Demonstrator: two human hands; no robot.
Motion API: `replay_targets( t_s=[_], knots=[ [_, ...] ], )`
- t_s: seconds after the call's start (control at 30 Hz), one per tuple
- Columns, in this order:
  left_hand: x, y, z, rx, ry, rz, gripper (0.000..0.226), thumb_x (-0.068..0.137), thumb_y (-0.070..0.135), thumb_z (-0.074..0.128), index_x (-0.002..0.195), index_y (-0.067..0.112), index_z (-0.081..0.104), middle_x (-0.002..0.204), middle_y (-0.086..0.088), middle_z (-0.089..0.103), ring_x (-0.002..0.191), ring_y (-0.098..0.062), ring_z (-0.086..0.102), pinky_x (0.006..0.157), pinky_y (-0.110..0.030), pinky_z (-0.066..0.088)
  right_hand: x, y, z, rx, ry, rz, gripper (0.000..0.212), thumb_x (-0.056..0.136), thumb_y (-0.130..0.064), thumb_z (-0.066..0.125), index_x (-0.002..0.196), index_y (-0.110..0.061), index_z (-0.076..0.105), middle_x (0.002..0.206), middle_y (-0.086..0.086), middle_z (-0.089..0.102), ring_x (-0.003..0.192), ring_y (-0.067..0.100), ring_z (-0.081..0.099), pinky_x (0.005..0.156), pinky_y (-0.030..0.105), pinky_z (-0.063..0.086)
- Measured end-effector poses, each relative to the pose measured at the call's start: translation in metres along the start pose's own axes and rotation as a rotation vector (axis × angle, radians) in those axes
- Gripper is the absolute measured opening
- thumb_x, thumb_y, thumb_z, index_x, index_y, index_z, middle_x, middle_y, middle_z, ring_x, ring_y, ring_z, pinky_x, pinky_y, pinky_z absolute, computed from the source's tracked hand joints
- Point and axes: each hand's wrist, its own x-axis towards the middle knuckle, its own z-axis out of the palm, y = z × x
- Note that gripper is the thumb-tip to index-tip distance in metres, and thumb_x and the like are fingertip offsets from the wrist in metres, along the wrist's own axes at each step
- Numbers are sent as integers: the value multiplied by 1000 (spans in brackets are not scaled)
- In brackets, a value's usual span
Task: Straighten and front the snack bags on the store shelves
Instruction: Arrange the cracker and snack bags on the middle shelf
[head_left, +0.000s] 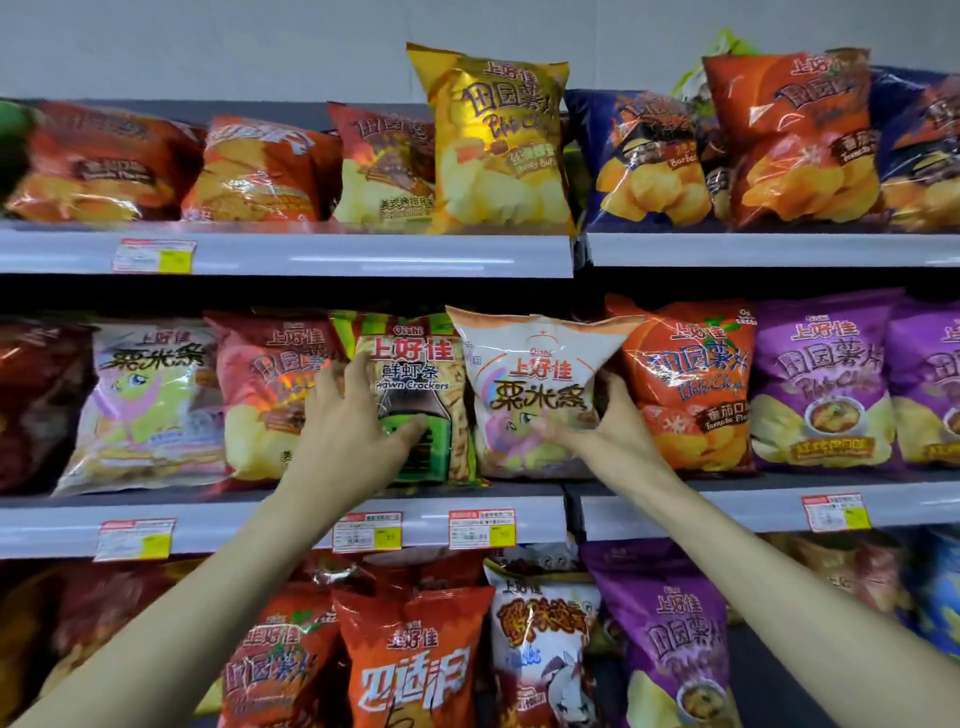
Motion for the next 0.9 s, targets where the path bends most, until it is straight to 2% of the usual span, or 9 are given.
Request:
replay_targets(
  t_s=[0.1,0.17,0.3,0.37,0.5,0.6,0.73,0.8,0.9],
  knots=[
    [11,-5,0,-128,-65,-172,115,88,63,74,167,12,7,165,-24,18,152,-46,27,122,-57,28,5,4,-1,98,58,-6,91,78,-29,92,152,-25,38,121,-9,68,104,0,66,73,11,53],
    [16,-4,1,-191,-72,-233,124,82,69,76,167,9,7,167,-24,19,153,-44,28,120,-57,31,7,8,-1,138,93,-6,87,79,-30,91,150,-29,40,120,-4,71,102,4,70,64,10,52],
    [31,-10,4,-343,-69,-314,144,56,87,81,161,8,25,155,-18,47,137,-39,52,111,-56,48,10,15,0,178,105,0,89,80,-34,91,153,-31,40,123,-6,73,105,8,72,82,28,59],
    [34,-13,2,-395,-67,-324,141,48,87,85,154,8,36,135,-13,63,116,-34,66,96,-52,59,10,15,0,180,102,0,87,82,-34,89,154,-31,40,125,-8,72,107,7,71,82,27,57],
    [34,-16,1,-538,-83,-327,126,30,85,89,125,7,59,105,-10,77,87,-31,77,77,-53,66,7,13,4,171,130,-3,71,88,-37,82,149,-28,47,121,-13,72,107,4,70,84,25,55],
    [27,-12,1,-660,-74,-324,129,46,71,97,147,13,43,118,-8,72,91,-30,77,75,-51,66,6,10,7,163,164,-12,51,93,-40,77,138,-25,57,117,-15,73,106,1,69,83,22,54],
    [18,-12,5,-774,42,-271,89,65,43,98,133,21,44,106,4,66,85,-20,73,66,-39,62,7,6,14,231,221,23,37,94,-37,76,127,-25,64,114,-12,75,107,7,71,94,34,58],
    [12,-15,4,-853,99,-252,85,65,37,98,130,23,45,103,7,65,81,-15,72,61,-33,58,7,4,17,248,233,8,37,96,-37,74,129,-25,63,117,-12,75,108,5,70,92,30,57],
    [2,-23,0,-956,184,-238,88,61,34,100,131,27,46,111,1,72,83,-21,78,54,-36,61,7,2,19,254,239,-12,36,96,-38,73,129,-26,63,116,-14,75,103,1,71,85,23,56]
  ],
)
